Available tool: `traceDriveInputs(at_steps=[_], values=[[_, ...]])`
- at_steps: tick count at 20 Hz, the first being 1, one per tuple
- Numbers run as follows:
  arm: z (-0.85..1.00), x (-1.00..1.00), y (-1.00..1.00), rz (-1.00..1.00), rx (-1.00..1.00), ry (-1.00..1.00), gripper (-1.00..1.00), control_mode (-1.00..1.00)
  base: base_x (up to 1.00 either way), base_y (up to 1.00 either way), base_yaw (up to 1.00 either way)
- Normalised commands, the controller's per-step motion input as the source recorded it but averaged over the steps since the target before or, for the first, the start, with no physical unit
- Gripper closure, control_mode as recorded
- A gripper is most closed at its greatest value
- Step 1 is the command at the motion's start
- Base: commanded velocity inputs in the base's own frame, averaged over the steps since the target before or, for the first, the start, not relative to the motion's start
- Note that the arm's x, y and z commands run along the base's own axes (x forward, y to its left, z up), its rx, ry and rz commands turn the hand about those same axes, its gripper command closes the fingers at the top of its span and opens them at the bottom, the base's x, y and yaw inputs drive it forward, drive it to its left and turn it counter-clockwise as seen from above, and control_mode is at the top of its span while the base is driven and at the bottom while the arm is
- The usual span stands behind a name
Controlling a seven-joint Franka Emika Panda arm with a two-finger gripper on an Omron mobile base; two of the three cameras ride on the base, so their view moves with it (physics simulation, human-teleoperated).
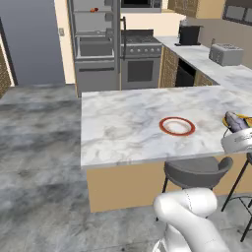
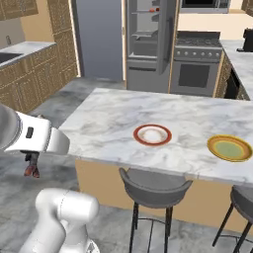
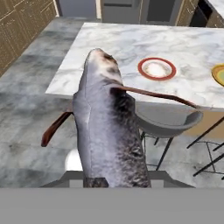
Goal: Transport the fish and squash to the fridge. Place the fish on the rack containing meat and place the squash on the rack containing the vegetable, ensuring meats and vegetables are on different racks.
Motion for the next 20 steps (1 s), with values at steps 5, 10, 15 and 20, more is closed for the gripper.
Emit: traceDriveInputs(at_steps=[5, 10, 15, 20], values=[[0.0, 0.0, 0.0, 0.0, 0.0, 0.0, 1.0, 1.0, -0.42, 1.0, 0.0], [0.0, 0.0, 0.0, 0.0, 0.0, 0.0, 1.0, 1.0, -0.47, 1.0, 0.0], [0.0, 0.0, 0.0, 0.0, 0.0, 0.0, 1.0, 1.0, -0.1, 1.0, 0.0], [0.0, 0.0, 0.0, 0.0, 0.0, 0.0, 1.0, 1.0, 0.25, 1.0, -0.05]])
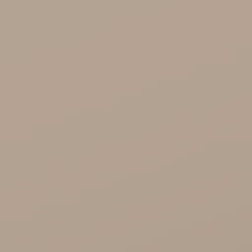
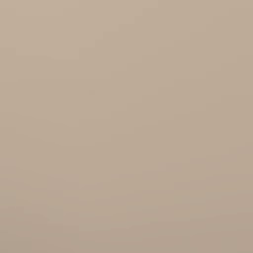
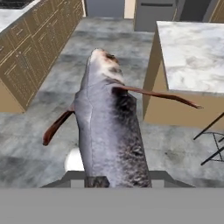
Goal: Transport the fish and squash to the fridge. Place the fish on the rack containing meat and place the squash on the rack containing the vegetable, ensuring meats and vegetables are on different racks.
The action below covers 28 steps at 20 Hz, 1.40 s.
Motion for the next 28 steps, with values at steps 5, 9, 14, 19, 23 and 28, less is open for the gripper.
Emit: traceDriveInputs(at_steps=[5, 9, 14, 19, 23, 28], values=[[0.0, 0.0, 0.0, 0.0, 0.0, 0.0, 1.0, 1.0, 0.72, 1.0, -0.12], [0.0, 0.0, 0.0, 0.0, 0.0, 0.0, 1.0, 1.0, 1.0, 0.74, -0.26], [0.0, 0.0, 0.0, 0.0, 0.0, 0.0, 1.0, 1.0, 1.0, 0.63, -0.23], [0.0, 0.0, 0.0, 0.0, 0.0, 0.0, 1.0, 1.0, 1.0, 0.23, -0.16], [0.0, 0.0, 0.0, 0.0, 0.0, 0.0, 1.0, 1.0, 1.0, 0.0, -0.06], [0.0, 0.0, 0.0, 0.0, 0.0, 0.0, 1.0, 1.0, 1.0, -0.05, -0.03]])
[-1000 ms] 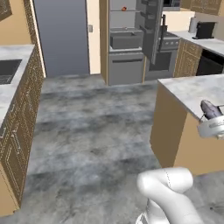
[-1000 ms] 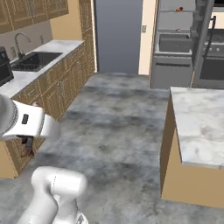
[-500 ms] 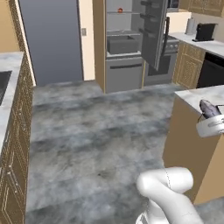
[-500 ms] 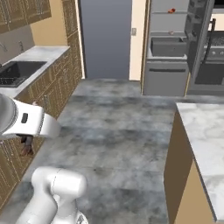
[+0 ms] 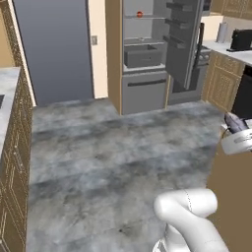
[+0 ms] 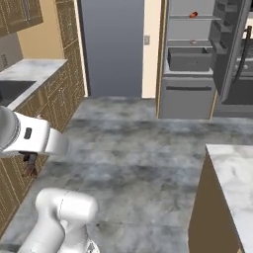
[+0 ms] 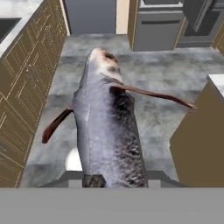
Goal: Transport the fish and squash to the fridge. Place the fish on the rack containing meat and place the squash on the rack containing the vegetable, ensuring meats and vegetables are on different racks.
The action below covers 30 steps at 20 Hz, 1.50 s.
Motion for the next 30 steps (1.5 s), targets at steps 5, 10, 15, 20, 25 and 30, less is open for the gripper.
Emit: traceDriveInputs(at_steps=[5, 10, 15, 20, 25, 30], values=[[0.0, 0.0, 0.0, 0.0, 0.0, 0.0, 1.0, 1.0, 1.0, -0.16, 0.0], [0.0, 0.0, 0.0, 0.0, 0.0, 0.0, 1.0, 1.0, 1.0, -0.14, -0.01], [0.0, 0.0, 0.0, 0.0, 0.0, 0.0, 1.0, 1.0, 1.0, -0.3, 0.0], [0.0, 0.0, 0.0, 0.0, 0.0, 0.0, 1.0, 1.0, 1.0, -0.45, 0.0], [0.0, 0.0, 0.0, 0.0, 0.0, 0.0, 1.0, 1.0, 1.0, -0.55, 0.0], [0.0, 0.0, 0.0, 0.0, 0.0, 0.0, 1.0, 1.0, 1.0, -0.18, 0.0]])
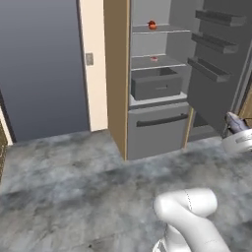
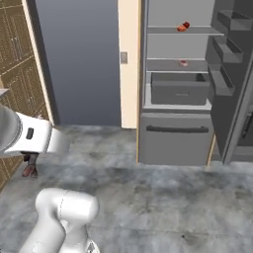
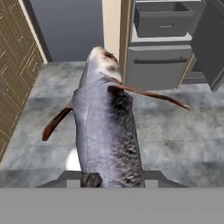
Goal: Transport the fish and squash to the fridge. Place the fish on the rack containing meat and place the squash on the rack containing the vegetable, ensuring meats and vegetables are on different racks.
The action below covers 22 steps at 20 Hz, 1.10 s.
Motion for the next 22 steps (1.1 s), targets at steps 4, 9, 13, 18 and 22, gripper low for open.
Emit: traceDriveInputs(at_steps=[4, 9, 13, 18, 22], values=[[0.0, 0.0, 0.0, 0.0, 0.0, 0.0, 1.0, 1.0, 1.0, 0.0, 0.0], [0.0, 0.0, 0.0, 0.0, 0.0, 0.0, 1.0, 1.0, 1.0, -0.24, -0.02], [0.0, 0.0, 0.0, 0.0, 0.0, 0.0, 1.0, 1.0, 1.0, -0.42, -0.06], [0.0, 0.0, 0.0, 0.0, 0.0, 0.0, 1.0, 1.0, 1.0, -0.35, -0.06], [0.0, 0.0, 0.0, 0.0, 0.0, 0.0, 1.0, 1.0, 1.0, -0.14, -0.02]])
